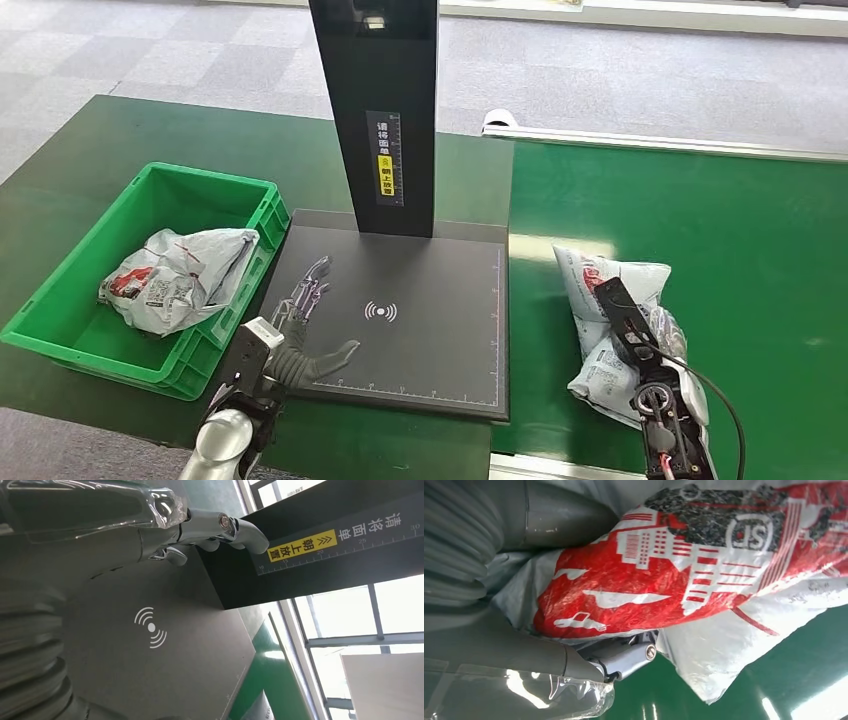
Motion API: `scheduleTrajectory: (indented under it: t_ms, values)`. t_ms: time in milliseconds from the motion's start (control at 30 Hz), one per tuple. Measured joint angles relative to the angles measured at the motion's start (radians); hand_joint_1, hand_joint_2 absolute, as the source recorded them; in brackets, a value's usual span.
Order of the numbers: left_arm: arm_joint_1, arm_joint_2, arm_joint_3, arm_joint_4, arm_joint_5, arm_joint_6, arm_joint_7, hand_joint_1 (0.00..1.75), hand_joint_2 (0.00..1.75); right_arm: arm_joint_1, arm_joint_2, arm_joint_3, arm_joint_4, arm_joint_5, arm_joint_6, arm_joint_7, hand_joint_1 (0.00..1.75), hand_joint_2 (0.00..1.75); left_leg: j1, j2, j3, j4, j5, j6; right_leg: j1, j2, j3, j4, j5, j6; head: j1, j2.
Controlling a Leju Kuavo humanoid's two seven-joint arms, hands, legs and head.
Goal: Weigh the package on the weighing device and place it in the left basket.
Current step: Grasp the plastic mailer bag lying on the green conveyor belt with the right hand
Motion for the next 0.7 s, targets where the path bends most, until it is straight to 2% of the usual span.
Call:
scheduleTrajectory:
  t_ms: [700]
  values:
    - [0.001,0.000,0.001,0.000,0.000,0.000,0.000,0.00,1.75,-0.002,0.017,-0.001,-0.005,-0.001,0.005,-0.003,1.75,1.75,0.000,0.000,0.000,0.000,0.000,0.000,0.000,0.000,0.000,0.000,0.000,0.000,0.000,0.000]
